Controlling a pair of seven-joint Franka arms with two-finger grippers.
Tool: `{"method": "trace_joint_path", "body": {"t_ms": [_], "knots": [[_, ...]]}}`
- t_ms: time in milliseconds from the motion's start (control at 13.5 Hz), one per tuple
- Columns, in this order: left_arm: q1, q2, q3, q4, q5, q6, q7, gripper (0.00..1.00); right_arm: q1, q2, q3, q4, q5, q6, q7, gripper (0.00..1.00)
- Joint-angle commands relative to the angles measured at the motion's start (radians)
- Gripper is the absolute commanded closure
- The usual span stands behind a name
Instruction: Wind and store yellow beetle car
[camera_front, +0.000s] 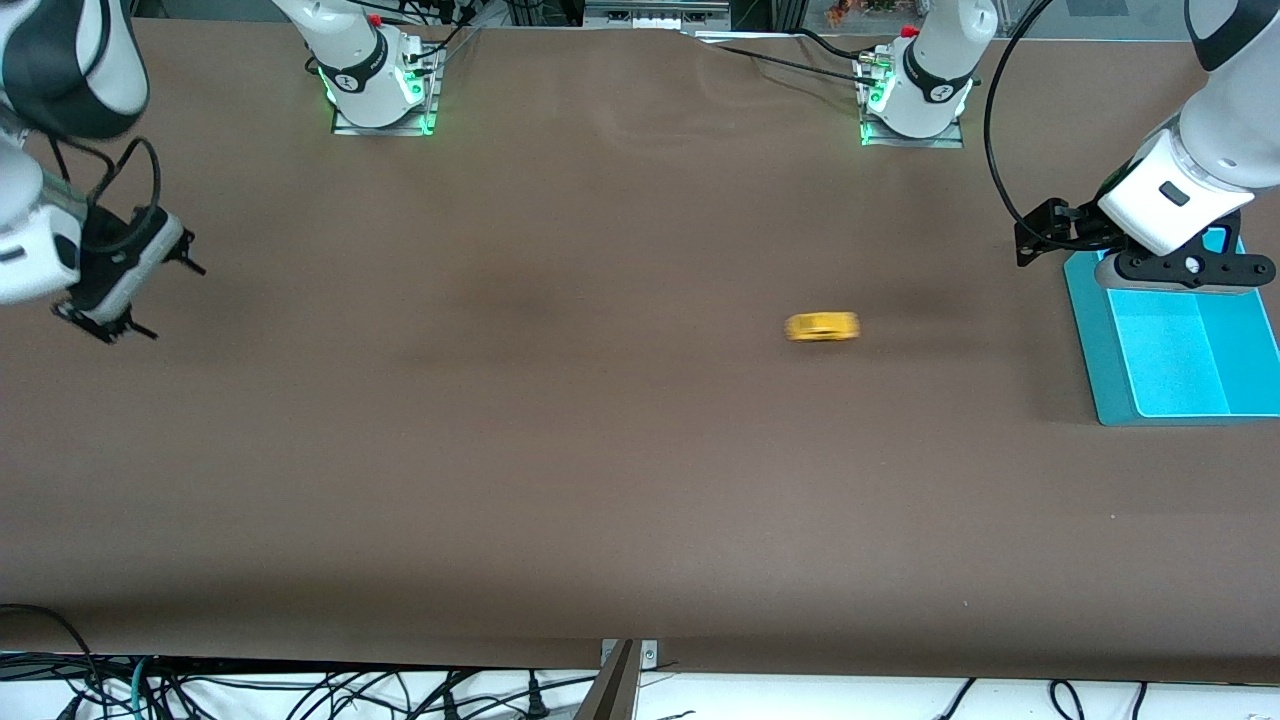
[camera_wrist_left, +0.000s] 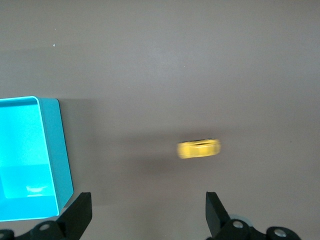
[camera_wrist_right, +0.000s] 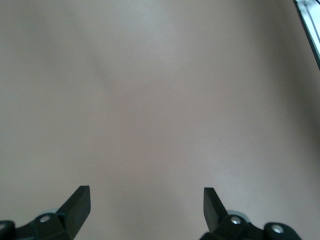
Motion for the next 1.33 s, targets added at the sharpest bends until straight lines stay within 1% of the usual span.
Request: {"method": "trace_joint_path", "body": {"t_ms": [0, 148, 222, 296, 739, 1257], "knots": [[0.001, -0.007, 0.002, 0.012, -0.002, -0.016, 0.027, 0.0, 0.03, -0.05, -0.005, -0.002, 0.016, -0.067, 0.382, 0.0], [0.002, -0.007, 0.003, 0.012, -0.002, -0.016, 0.029, 0.0, 0.056, -0.062, -0.005, 0.003, 0.046, -0.105, 0.712, 0.0], [0.004, -0.008, 0.005, 0.012, -0.002, -0.021, 0.029, 0.0, 0.074, -0.062, -0.005, 0.003, 0.049, -0.104, 0.833, 0.0], [0.004, -0.011, 0.005, 0.012, -0.002, -0.039, 0.029, 0.0, 0.078, -0.06, -0.005, 0.003, 0.049, -0.102, 0.912, 0.0], [0.001, 0.004, 0.003, 0.042, -0.002, -0.038, 0.029, 0.0, 0.078, -0.057, -0.005, 0.003, 0.051, -0.11, 0.936, 0.0], [-0.009, 0.006, 0.003, 0.042, -0.002, -0.039, 0.027, 0.0, 0.079, -0.054, -0.005, 0.009, 0.051, -0.159, 0.939, 0.0]]}}
